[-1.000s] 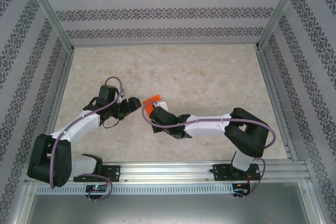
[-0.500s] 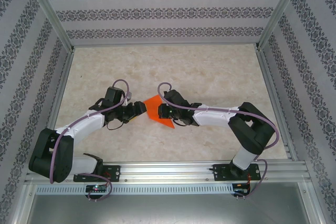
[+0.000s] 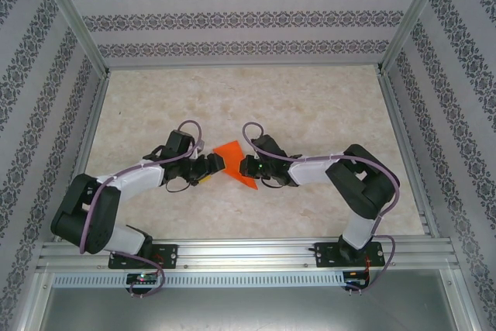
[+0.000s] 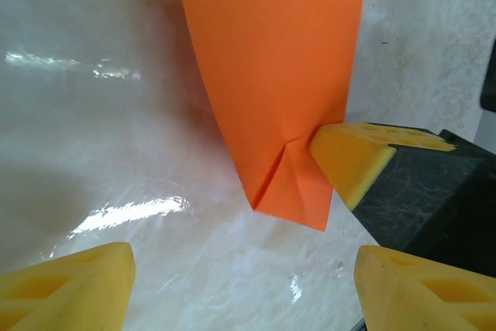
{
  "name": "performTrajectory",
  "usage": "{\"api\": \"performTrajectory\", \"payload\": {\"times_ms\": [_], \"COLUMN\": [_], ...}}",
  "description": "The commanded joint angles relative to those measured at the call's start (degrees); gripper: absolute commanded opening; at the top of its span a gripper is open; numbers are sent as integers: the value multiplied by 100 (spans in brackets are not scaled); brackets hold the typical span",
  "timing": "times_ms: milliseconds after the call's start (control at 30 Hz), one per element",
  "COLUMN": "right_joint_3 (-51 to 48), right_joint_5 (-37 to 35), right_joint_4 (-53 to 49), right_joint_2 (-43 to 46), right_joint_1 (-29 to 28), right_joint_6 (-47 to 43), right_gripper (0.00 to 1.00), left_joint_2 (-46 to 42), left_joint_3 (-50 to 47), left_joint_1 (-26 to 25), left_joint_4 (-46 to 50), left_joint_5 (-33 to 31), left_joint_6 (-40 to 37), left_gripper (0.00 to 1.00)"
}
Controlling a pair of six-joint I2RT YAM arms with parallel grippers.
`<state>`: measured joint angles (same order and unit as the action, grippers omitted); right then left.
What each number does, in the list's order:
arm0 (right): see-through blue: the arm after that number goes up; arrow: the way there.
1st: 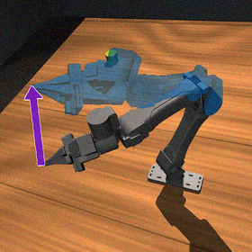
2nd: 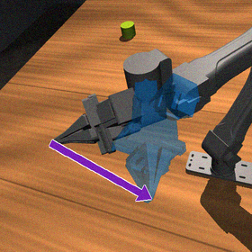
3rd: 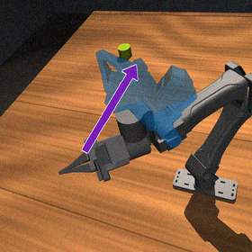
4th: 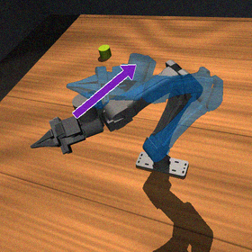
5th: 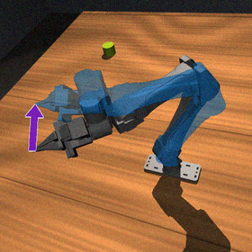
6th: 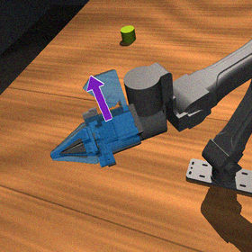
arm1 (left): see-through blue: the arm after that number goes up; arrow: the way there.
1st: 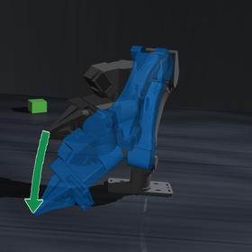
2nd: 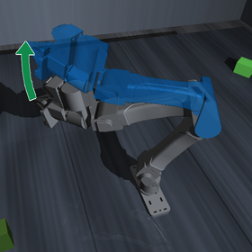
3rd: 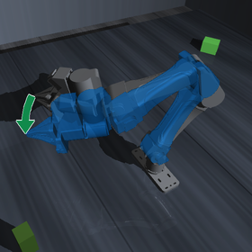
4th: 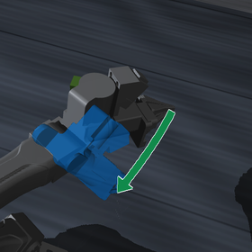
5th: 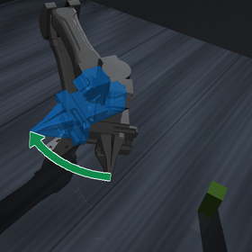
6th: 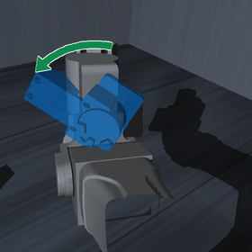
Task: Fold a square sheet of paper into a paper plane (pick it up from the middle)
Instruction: Fold the wing for the fifth time at the center of the table.
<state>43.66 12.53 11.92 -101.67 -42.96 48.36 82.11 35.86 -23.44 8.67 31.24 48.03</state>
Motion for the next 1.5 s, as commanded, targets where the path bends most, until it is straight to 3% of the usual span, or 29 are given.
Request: {"api": "performTrajectory", "payload": {"times_ms": [0,167,600,833,1200,1467], "right_joint_3": [-305,-685,-841,-936,-982,-895], "right_joint_5": [286,576,733,757,845,971], "right_joint_4": [800,1750,2169,2183,2225,1988], "right_joint_2": [-214,-453,-799,-759,-803,-463], "right_joint_1": [122,282,391,423,506,515], "right_joint_6": [321,774,1094,1023,957,620], "right_gripper": [4,5,6,6,8,13], "left_joint_2": [192,426,1225,1391,1834,1793], "left_joint_3": [191,375,665,892,1214,1441], "left_joint_1": [-151,-326,-444,-442,-445,-446], "left_joint_4": [-497,-665,-1192,-1121,-1306,-756], "left_joint_5": [92,20,-303,-589,-468,-490], "left_joint_6": [256,377,926,816,775,542], "left_gripper": [76,76,69,57,44,16]}}
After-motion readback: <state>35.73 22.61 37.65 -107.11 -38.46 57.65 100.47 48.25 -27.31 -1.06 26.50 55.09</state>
